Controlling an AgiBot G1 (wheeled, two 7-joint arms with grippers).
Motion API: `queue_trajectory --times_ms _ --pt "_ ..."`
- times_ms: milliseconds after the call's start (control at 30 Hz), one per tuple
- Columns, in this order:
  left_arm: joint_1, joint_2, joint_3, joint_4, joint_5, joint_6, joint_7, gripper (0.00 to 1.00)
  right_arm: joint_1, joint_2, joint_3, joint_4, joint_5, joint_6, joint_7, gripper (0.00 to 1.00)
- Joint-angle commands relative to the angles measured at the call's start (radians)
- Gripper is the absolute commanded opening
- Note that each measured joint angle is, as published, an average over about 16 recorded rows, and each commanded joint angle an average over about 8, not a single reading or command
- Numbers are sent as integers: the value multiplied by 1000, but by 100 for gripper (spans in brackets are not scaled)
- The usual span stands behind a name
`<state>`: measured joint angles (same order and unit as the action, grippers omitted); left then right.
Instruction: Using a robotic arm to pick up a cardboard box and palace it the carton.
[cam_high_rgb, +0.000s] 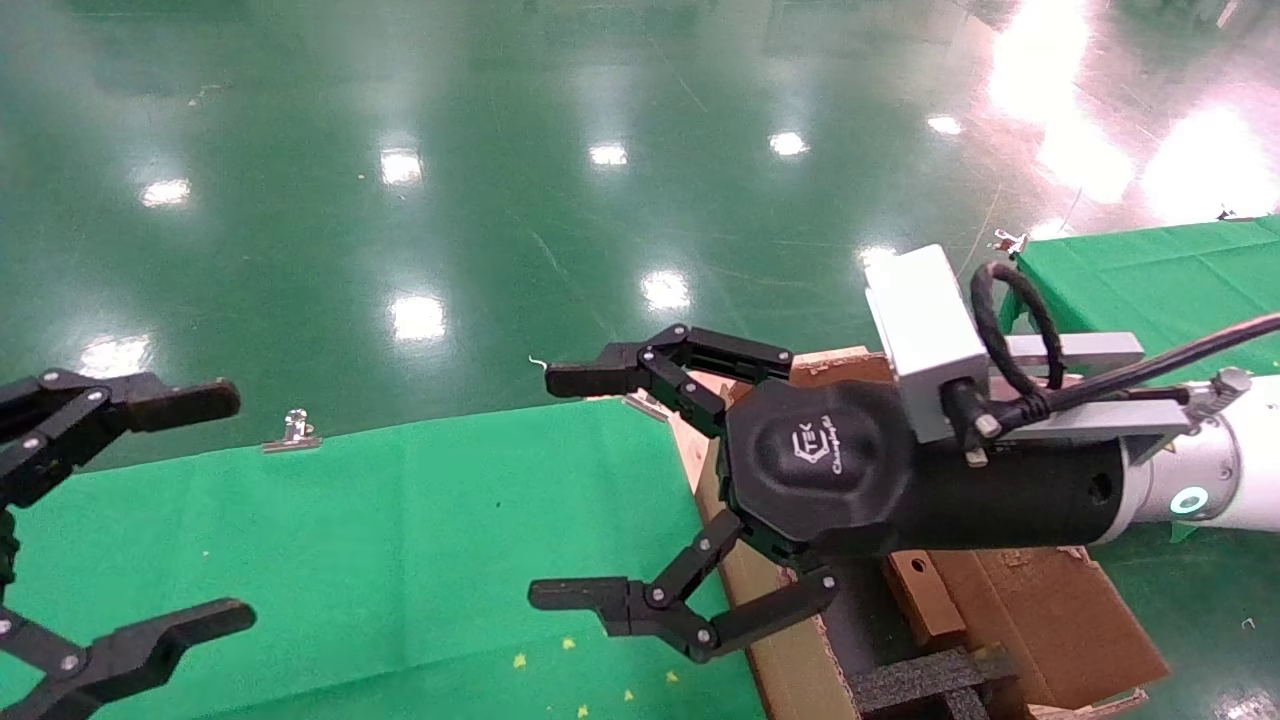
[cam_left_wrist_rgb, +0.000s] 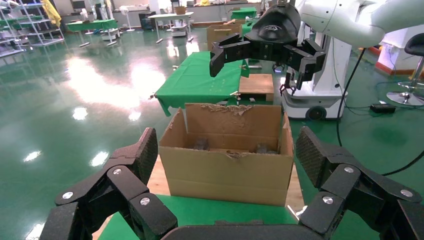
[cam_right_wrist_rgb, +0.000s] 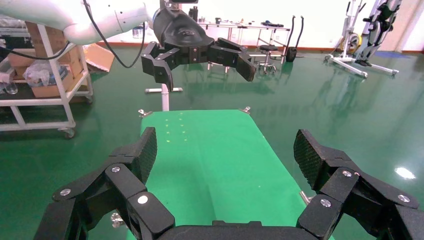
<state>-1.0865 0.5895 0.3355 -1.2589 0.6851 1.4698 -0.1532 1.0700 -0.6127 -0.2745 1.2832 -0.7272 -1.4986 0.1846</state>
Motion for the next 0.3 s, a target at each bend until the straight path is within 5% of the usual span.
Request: queue_trajectory --times_ms 33,300 --pt "0 0 0 0 0 0 0 100 1 0 -1 0 -1 1 1 100" --pt "0 0 0 0 0 0 0 100 3 1 -3 1 -2 2 2 100"
